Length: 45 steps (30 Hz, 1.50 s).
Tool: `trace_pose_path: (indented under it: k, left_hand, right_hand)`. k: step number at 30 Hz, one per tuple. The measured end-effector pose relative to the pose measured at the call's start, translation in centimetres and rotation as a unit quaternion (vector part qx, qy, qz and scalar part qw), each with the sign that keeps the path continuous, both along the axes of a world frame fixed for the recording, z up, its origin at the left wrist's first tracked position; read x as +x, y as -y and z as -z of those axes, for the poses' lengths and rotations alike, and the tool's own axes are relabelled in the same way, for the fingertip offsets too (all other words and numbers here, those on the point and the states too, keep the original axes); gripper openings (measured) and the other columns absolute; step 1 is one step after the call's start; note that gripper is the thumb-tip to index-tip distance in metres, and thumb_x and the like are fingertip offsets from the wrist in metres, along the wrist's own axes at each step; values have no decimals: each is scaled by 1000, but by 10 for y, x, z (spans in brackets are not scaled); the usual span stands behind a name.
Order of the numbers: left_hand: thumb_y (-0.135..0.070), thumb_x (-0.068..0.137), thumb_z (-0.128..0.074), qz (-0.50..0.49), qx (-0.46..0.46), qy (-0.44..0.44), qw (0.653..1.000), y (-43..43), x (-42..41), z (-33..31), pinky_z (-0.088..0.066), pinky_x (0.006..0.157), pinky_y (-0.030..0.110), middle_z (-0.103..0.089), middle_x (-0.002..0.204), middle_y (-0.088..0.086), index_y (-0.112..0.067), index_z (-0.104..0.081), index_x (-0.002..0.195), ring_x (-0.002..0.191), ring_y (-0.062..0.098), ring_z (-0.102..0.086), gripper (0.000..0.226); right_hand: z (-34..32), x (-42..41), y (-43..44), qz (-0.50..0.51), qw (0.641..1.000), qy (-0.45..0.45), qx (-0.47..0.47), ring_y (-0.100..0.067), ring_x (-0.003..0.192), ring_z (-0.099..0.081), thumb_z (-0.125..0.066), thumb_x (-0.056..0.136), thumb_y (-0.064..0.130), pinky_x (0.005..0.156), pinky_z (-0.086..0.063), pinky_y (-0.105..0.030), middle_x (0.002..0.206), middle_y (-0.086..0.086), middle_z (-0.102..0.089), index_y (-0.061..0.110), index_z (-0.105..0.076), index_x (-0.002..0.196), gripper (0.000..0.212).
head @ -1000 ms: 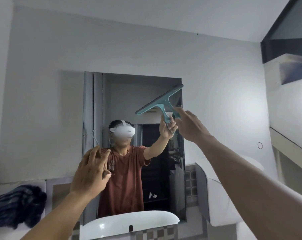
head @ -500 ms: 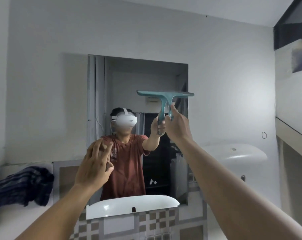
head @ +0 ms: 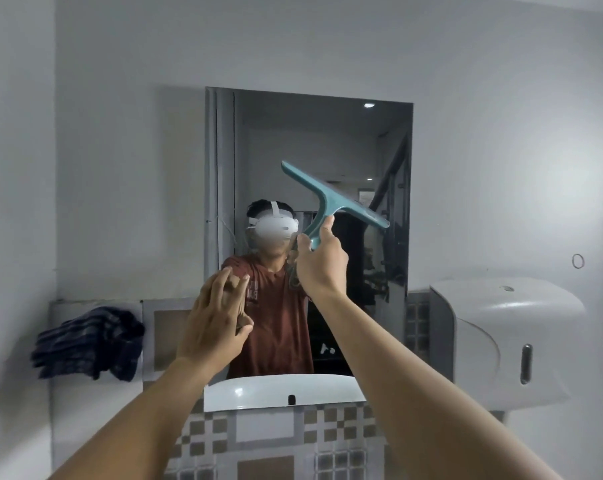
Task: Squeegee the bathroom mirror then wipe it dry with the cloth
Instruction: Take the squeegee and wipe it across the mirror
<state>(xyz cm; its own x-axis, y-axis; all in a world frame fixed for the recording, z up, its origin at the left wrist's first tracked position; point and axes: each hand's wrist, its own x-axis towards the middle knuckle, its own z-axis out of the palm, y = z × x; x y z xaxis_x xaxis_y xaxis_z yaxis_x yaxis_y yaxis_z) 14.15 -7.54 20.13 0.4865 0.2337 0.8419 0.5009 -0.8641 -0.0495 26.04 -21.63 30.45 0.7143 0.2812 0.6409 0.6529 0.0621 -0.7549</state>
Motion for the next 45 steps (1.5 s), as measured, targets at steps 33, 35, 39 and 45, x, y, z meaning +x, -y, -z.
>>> trace_pose_path:
  k: [33,35,39,45]
  left_hand:
    - [-37,54,-98,-20,55,0,998,-6,-8,15,-59,88,38,-43,142,16,-6,-50,143,132,36,-50,106]
    - [-36,53,-98,-15,61,-1,998,-7,-9,15,-58,91,39,-45,141,17,-6,-50,143,131,36,-50,107]
    - [-36,51,-99,-2,72,11,997,-9,-8,15,-55,94,37,-45,140,15,-3,-50,142,130,32,-45,108]
    - [-37,76,-84,12,55,31,998,-12,-10,13,-60,84,34,-53,138,14,-2,-53,139,127,31,-53,78]
  right_hand:
    - [13,-1,10,92,939,281,-173,-22,79,-62,-48,102,27,64,-57,-42,110,0,-57,43,-34,152,55]
    - [8,6,19,95,931,294,-193,-22,83,-61,-49,101,26,66,-55,-37,111,0,-56,42,-34,152,55]
    - [-4,18,36,111,906,331,-240,-27,96,-62,-49,100,21,75,-53,-40,116,-4,-54,40,-34,153,59]
    - [-16,39,49,146,877,376,-260,-27,107,-57,-48,99,20,91,-47,-43,116,-4,-54,43,-33,153,60]
